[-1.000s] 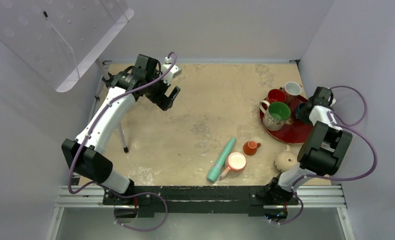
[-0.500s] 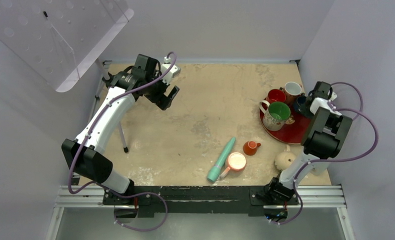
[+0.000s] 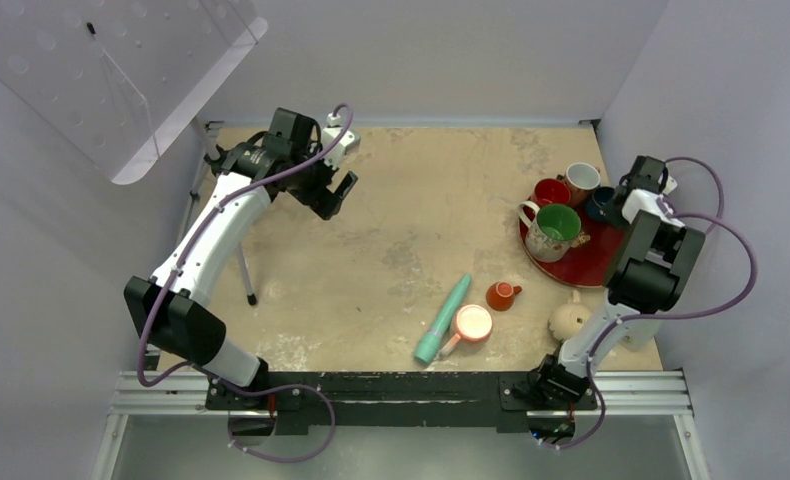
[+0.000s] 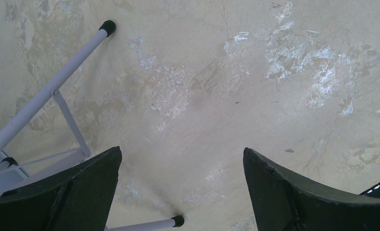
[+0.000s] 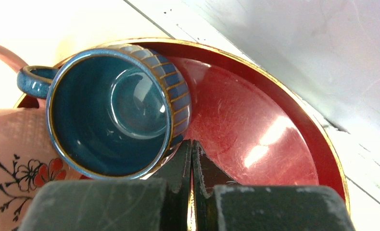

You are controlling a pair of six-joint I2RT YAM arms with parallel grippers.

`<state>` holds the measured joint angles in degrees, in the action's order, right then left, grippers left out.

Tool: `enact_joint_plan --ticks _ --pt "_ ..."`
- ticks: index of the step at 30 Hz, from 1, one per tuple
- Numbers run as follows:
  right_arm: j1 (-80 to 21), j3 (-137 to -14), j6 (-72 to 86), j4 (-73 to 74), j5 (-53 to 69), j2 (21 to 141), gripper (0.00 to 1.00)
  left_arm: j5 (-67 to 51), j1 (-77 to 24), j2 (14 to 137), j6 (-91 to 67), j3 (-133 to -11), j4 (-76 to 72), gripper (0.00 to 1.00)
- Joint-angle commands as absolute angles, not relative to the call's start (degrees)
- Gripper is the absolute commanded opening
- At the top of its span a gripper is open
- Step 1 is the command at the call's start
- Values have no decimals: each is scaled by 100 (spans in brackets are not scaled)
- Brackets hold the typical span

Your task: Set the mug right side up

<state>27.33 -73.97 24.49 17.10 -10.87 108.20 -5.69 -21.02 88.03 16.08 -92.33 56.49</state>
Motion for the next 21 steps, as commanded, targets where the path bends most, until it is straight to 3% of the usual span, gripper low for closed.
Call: enact_joint_plan --ticks 1,5,10,14,21 --pt "2752 -7206 2396 1555 -1217 9995 0 -675 -2068 8787 1646 -9392 5585 100" --pt "2682 -6958 2127 1647 -1000 9217 0 -1224 -2074 8753 1633 -9303 5709 100" --pt "2078 -6760 1818 2161 -862 8300 24 -2069 -2112 8788 1430 -9207 5806 100" --pt "882 -6742 1816 2829 -1312 7616 39 -2306 -2160 8797 1284 -9259 5861 100" --pt "-1252 -6461 2582 3945 -1150 7218 51 -2399 -2240 8773 1176 -9122 5836 100"
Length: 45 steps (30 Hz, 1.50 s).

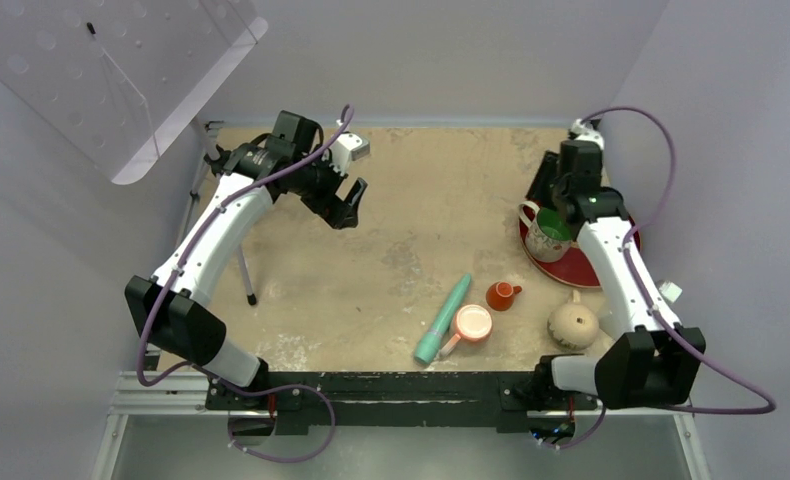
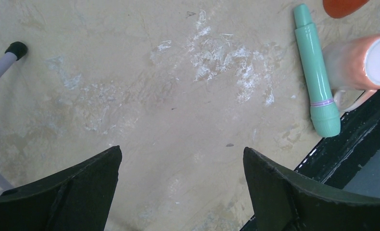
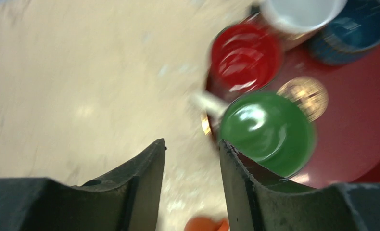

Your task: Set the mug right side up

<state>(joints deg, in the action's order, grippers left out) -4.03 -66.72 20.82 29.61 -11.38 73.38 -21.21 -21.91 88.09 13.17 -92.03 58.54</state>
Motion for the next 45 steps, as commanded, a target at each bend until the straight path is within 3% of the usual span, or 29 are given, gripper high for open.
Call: enact_joint_plan --ticks 1,11,12,13,27,35,45 --pt "-1578 -6434 2750 4118 -1129 7204 51 -2392 -2241 8753 1176 -9096 5832 100" --pt "-4927 -6575 4835 5685 -1565 7541 60 -2378 -2241 8651 1196 -8940 5783 100" --pt "-5187 -6518 5112 5731 -1575 7628 88 -2389 -2241 8644 1198 -8932 5786 100" --pt "-5455 -6450 5335 5791 -1579 7710 98 -2391 -2237 8636 1192 -8920 5784 100" --pt "-5748 -5647 6535 6221 -1773 7449 99 -2372 -2236 8461 1234 -8718 5686 100" --pt "-5752 -5526 6556 6711 -2011 7589 99 -2372 -2241 8495 1244 -8741 5710 100" --pt "-5738 -5416 6251 6169 -2042 8051 99 -2350 -2241 8532 1240 -8746 5702 100"
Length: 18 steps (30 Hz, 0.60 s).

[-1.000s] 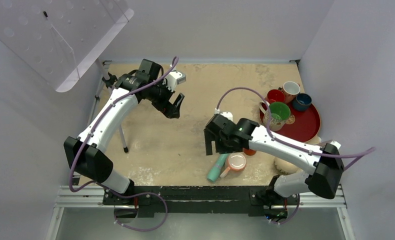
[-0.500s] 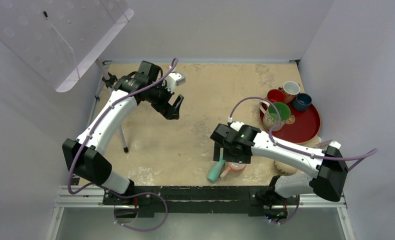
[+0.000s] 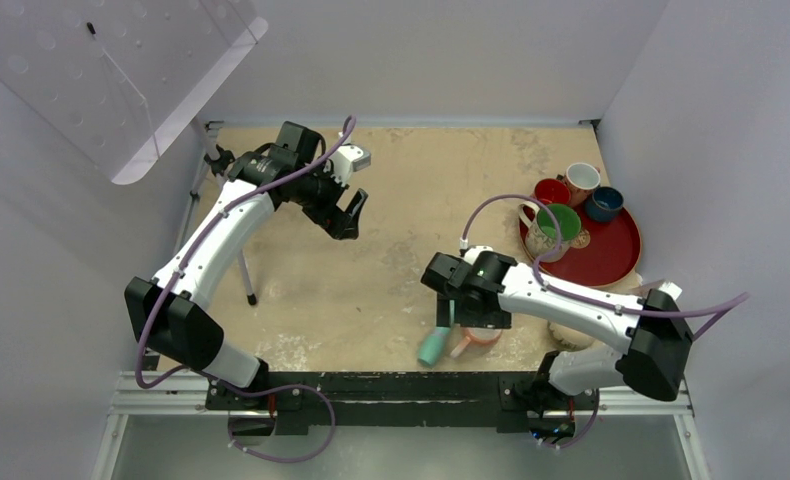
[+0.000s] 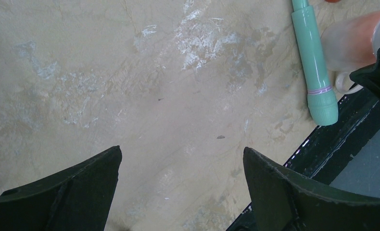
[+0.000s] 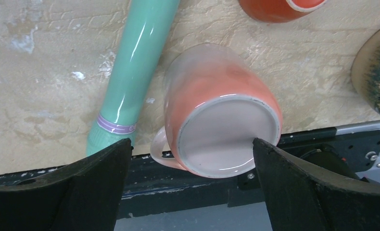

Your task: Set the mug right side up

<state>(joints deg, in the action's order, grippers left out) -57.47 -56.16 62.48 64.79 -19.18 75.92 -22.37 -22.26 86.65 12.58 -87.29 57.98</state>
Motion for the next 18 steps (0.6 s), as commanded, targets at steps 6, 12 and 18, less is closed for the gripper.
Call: enact_joint_plan --ticks 6,12,18 --pt "-5396 -5536 5708 5050 -2259 7957 96 -2341 -2241 8517 1247 -8739 5693 100" --pt "-5132 -5837 4972 4226 -2423 8498 96 -2280 -2241 8460 1281 -8719 5687 100" --pt "-4351 -6035 3799 3011 -2646 8782 95 -2233 -2241 8451 1310 -8708 5674 100"
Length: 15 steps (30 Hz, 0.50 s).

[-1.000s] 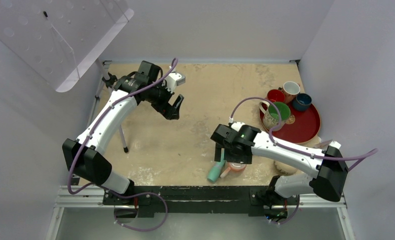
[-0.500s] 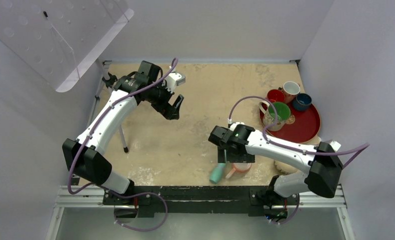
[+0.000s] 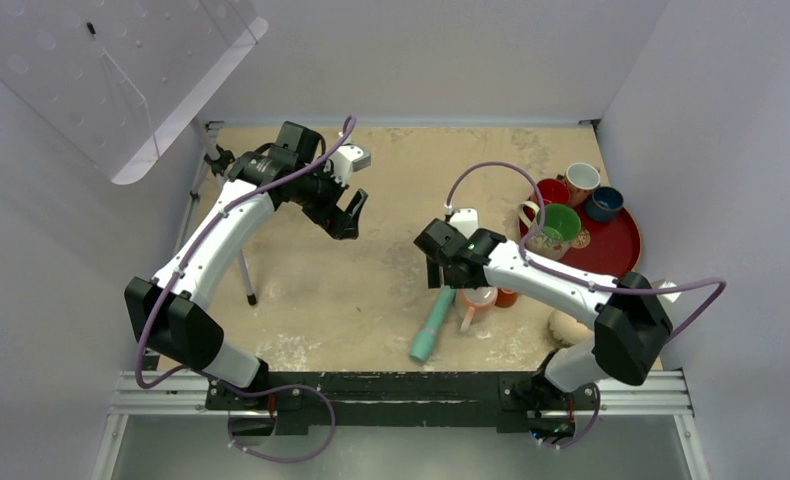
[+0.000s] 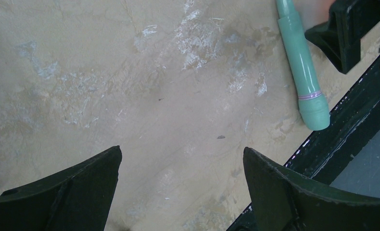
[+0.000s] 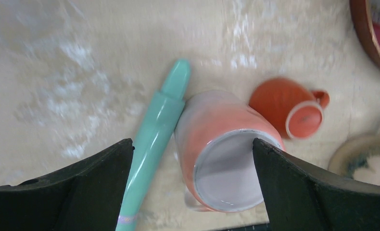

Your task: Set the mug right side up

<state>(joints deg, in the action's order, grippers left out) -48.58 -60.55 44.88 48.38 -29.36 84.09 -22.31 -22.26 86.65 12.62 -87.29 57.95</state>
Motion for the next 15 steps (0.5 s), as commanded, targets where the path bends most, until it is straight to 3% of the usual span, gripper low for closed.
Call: enact_joint_plan --ticks 1,9,12,15 --pt "-4267 -6096 3558 2754 -2639 8851 95 -2226 -2239 8445 1317 -8708 5668 100" --pt "-4100 -7431 2113 2316 -2666 9786 95 -2186 -2241 8417 1390 -8233 5279 100" --pt "-4092 -7705 2086 2482 -2743 9585 95 -2553 -2293 8445 1271 -7645 4935 97" --pt "-3937 -7707 2311 2686 -2732 9286 96 -2534 -2970 8552 1344 -7054 4750 96"
